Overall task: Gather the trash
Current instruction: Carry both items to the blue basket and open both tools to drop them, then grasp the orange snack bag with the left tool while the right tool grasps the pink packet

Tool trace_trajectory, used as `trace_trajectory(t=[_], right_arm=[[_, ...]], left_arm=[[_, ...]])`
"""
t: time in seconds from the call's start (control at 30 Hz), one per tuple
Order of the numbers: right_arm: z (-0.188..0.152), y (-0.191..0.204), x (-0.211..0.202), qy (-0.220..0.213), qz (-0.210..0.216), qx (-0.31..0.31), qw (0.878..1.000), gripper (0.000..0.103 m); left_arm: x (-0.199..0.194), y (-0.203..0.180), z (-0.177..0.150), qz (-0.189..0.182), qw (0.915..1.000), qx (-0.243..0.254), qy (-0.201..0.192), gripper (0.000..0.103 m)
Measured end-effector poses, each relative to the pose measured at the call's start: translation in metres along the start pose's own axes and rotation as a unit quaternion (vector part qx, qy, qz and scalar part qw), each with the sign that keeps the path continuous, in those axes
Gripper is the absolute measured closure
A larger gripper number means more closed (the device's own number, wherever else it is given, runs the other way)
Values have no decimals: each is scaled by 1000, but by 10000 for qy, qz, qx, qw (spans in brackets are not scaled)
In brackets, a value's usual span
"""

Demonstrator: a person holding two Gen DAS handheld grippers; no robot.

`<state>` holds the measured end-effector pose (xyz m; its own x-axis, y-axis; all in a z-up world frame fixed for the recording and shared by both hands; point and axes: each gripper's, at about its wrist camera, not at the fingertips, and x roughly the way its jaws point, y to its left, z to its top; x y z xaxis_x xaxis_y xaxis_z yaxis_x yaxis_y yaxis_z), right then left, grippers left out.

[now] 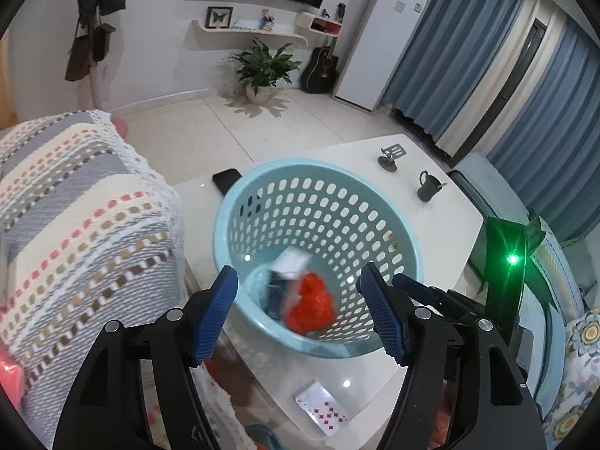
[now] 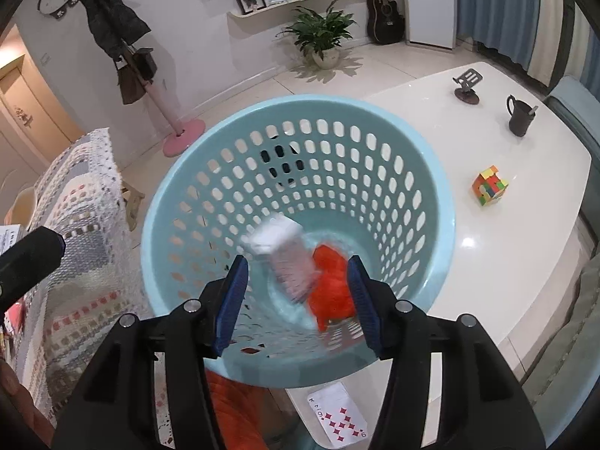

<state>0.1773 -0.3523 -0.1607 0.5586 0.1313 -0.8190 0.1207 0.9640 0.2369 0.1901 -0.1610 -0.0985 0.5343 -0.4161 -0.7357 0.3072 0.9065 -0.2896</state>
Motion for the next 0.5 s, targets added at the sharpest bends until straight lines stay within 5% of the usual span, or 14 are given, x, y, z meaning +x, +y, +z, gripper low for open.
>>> trace_trajectory(t=[0.5], right_arm=[[1, 98, -82, -996, 575, -1013, 9882, 52]], left_arm=[[-130, 29, -24, 311, 9918, -189, -1224, 36]])
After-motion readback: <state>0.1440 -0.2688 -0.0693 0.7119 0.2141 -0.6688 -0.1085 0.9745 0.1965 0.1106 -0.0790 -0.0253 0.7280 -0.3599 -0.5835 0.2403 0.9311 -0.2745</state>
